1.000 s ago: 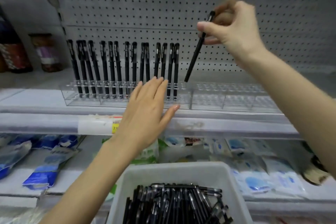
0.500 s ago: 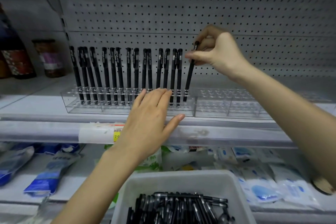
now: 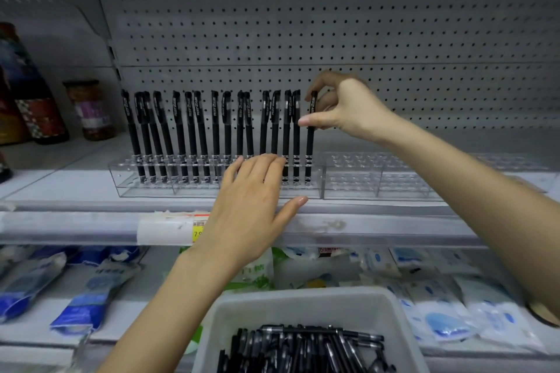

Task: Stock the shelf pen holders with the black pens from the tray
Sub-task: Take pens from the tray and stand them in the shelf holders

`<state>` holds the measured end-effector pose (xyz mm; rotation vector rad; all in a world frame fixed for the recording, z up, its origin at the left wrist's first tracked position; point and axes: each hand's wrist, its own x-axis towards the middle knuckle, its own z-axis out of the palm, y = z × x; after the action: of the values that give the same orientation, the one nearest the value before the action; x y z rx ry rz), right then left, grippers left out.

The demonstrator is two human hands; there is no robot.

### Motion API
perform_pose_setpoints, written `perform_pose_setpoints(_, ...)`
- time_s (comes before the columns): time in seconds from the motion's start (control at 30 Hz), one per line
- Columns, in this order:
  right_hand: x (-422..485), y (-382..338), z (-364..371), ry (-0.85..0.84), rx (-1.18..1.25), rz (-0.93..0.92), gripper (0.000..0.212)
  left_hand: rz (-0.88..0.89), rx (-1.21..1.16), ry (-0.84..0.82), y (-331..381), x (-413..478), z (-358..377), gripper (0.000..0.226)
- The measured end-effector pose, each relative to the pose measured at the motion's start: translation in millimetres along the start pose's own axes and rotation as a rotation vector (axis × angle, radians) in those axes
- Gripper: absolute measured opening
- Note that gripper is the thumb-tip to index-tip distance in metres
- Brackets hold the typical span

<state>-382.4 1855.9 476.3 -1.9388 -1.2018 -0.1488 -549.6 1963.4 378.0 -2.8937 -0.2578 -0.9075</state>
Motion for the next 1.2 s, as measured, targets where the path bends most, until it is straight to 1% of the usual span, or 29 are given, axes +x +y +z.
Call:
perform_pose_setpoints(0.2, -8.0, -1.1, -4.4, -0.035, -0.096, 0.052, 0.052, 0.013, -0.05, -0.014, -2.0, -2.5, -2.6, 0.074)
perform_pose_setpoints(0.3, -18.9, -4.6, -10.5, -0.03, -0.162, 0.065, 0.056, 0.026, -0.098, 0.034, -0.6, -8.2, -6.5, 0.071)
perform_pose_setpoints(0.37, -33.0, -8.4, -13.7, -0.016, -0.158, 0.083, 0.058, 0.03, -0.136, 0.078, 2.6, -16.3, -9.5, 0.067)
perform_pose_setpoints(0.43, -53.0, -12.7, -14.6, 0.008, -0.119, 0.092, 0.057, 0.038, -0.179, 0.114, 8.3, -27.0, -11.6, 0.062)
perform_pose_setpoints(0.53, -84.6, -17.4, -5.9, 0.045, -0.073, 0.067, 0.05, 0.037, -0.219, 0.125, 17.3, -47.6, -9.7, 0.059)
perform_pose_setpoints(0.67, -127.7, -19.5, 19.2, -0.002, -0.035, 0.013, 0.041, 0.002, -0.272, 0.098, 26.4, -81.5, 0.0, 0.058)
perform_pose_setpoints(0.73, -151.2, -16.2, 38.0, -0.068, -0.006, 0.008, 0.038, -0.046, -0.306, 0.079, 28.7, -104.4, 8.8, 0.059)
perform_pose_setpoints(0.8, -173.9, -6.7, 59.9, -0.163, 0.0, 0.018, 0.036, -0.135, -0.353, 0.038, 28.8, -132.5, 21.1, 0.062)
perform_pose_setpoints(0.9, -204.6, 15.6, 95.7, -0.324, -0.057, 0.04, 0.035, -0.303, -0.389, -0.046, 24.3, -178.4, 44.2, 0.067)
perform_pose_setpoints(1.0, -225.9, 45.3, 130.7, -0.44, -0.079, 0.1, 0.036, -0.441, -0.384, -0.174, 14.6, -216.7, 67.2, 0.073)
perform_pose_setpoints(1.1, -237.3, 70.4, 157.3, -0.496, -0.093, 0.17, 0.039, -0.529, -0.401, -0.24, 3.2, -240.4, 83.1, 0.075)
perform_pose_setpoints(1.2, -242.9, 86.5, 174.5, -0.512, -0.133, 0.19, 0.041, -0.585, -0.446, -0.251, -4.7, -251.3, 93.9, 0.077)
